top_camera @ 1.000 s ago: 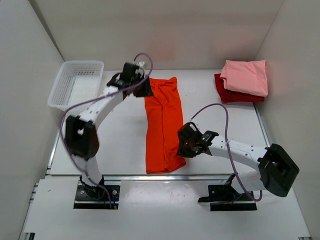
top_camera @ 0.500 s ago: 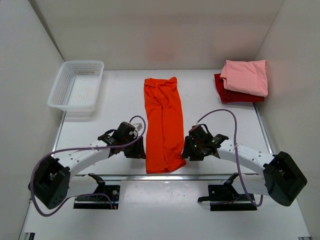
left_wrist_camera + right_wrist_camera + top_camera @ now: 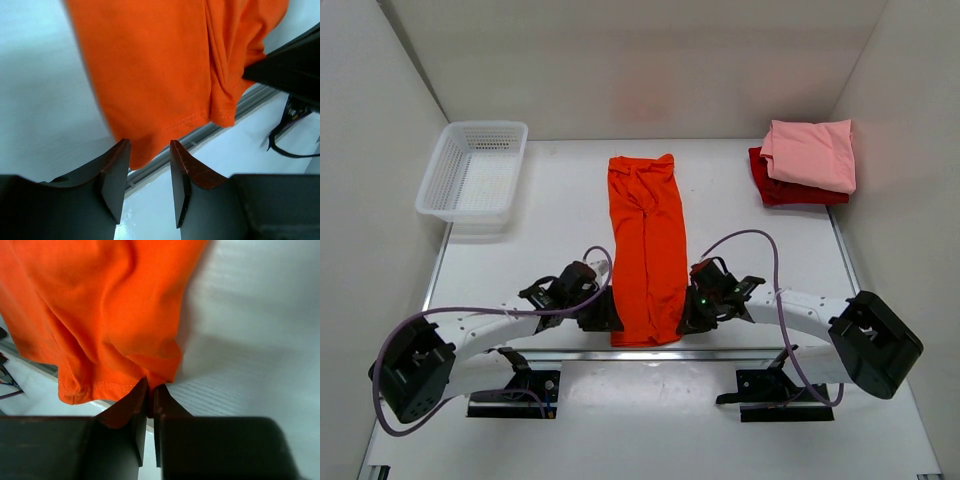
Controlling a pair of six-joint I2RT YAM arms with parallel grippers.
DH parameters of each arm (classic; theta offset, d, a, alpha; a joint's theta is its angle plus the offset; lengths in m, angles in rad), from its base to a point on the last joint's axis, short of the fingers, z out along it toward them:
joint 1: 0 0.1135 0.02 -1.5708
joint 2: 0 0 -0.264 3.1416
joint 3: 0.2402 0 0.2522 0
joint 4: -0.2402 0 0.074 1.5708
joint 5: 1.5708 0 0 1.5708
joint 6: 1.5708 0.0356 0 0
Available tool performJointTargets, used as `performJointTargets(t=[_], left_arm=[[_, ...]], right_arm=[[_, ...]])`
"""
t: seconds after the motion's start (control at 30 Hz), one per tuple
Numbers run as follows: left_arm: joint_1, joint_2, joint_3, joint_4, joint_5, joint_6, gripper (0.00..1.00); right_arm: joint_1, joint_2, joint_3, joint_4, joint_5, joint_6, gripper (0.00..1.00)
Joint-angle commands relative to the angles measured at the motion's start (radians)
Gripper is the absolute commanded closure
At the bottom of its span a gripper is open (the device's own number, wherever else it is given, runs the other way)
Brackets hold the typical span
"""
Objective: Fold and stack the t-shirts
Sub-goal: Rotate the tshirt 90 degrees, then grab the bottom of the folded rectangular tshirt with both arms
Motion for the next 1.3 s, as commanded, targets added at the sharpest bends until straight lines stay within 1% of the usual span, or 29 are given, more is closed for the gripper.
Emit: performJointTargets(t=[0.0,0.03,0.07,0.23,0.3,0.37,0.47,0.53,0.6,0.7,0.73,0.77,0.8,0.87,0.9,1.0,1.1,1.17,1.27], left_arm=[[-0.052,-0.030,-0.046,0.024,0.004,-0.058,0.52],[-0.055,-0.034,-0.055,0.023,0.001,-0.064,0.51],[-0.061,-0.037,-0.073,0.027,0.001,-0.074,0.53],[-0.060,-0.050,-0.092,-0.003,-0.028,-0.078,0.52],[-0.075,-0.053,-0.093,-0.002,-0.029,-0.077,0.49],[-0.080,-0.033,-0.083,-0.011,-0.052,-0.083,0.48],[-0.077,-0.025,-0.081,-0.035,-0.057,-0.074,0.46],[-0.074,-0.028,-0.079,-0.061,-0.068,-0.063,0.44],[-0.069,-0.042,-0.081,-0.058,-0.083,-0.064,0.45],[-0.078,-0.004,-0.073,-0.049,-0.083,-0.064,0.53],[-0.080,0.027,-0.073,-0.039,-0.077,-0.060,0.61],[-0.090,0.045,-0.069,-0.028,-0.075,-0.055,0.72],[-0.093,0.054,-0.064,-0.026,-0.072,-0.051,0.77],[-0.098,0.065,-0.058,-0.023,-0.068,-0.051,0.98],[-0.098,0.067,-0.053,-0.035,-0.063,-0.048,1.00],[-0.089,0.041,-0.021,-0.096,-0.074,-0.029,1.00],[-0.070,0.009,0.008,-0.150,-0.068,-0.009,1.00],[-0.041,-0.014,0.043,-0.180,-0.043,0.009,1.00],[0.017,-0.007,0.143,-0.230,-0.002,0.054,1.00]], right_arm=[[0.023,-0.015,-0.008,-0.033,-0.009,0.054,0.97],[0.039,-0.019,-0.017,-0.044,-0.002,0.059,0.99],[0.038,-0.023,-0.011,-0.048,0.000,0.065,1.00],[0.043,-0.037,-0.014,-0.062,-0.002,0.080,1.00],[0.046,-0.032,-0.010,-0.060,-0.003,0.079,1.00],[0.050,-0.031,-0.007,-0.056,0.000,0.070,0.99],[0.050,-0.029,-0.007,-0.062,-0.006,0.063,0.93],[0.047,-0.023,0.001,-0.064,-0.001,0.066,0.92],[0.050,-0.031,-0.004,-0.061,-0.005,0.068,0.92],[0.049,-0.029,-0.002,-0.053,-0.008,0.060,0.95],[0.053,-0.026,-0.002,-0.053,-0.006,0.059,0.95],[0.050,-0.022,-0.004,-0.054,-0.008,0.056,0.96],[0.053,-0.025,0.004,-0.056,-0.008,0.053,0.96],[0.066,-0.025,0.007,-0.060,-0.009,0.046,0.98],[0.064,-0.023,0.013,-0.068,-0.005,0.054,1.00],[0.096,-0.029,0.030,-0.103,0.014,0.045,0.99],[0.112,-0.026,0.081,-0.165,0.022,0.027,1.00],[0.090,-0.020,0.127,-0.212,0.005,0.011,1.00],[0.044,-0.010,0.189,-0.266,-0.030,-0.042,1.00]])
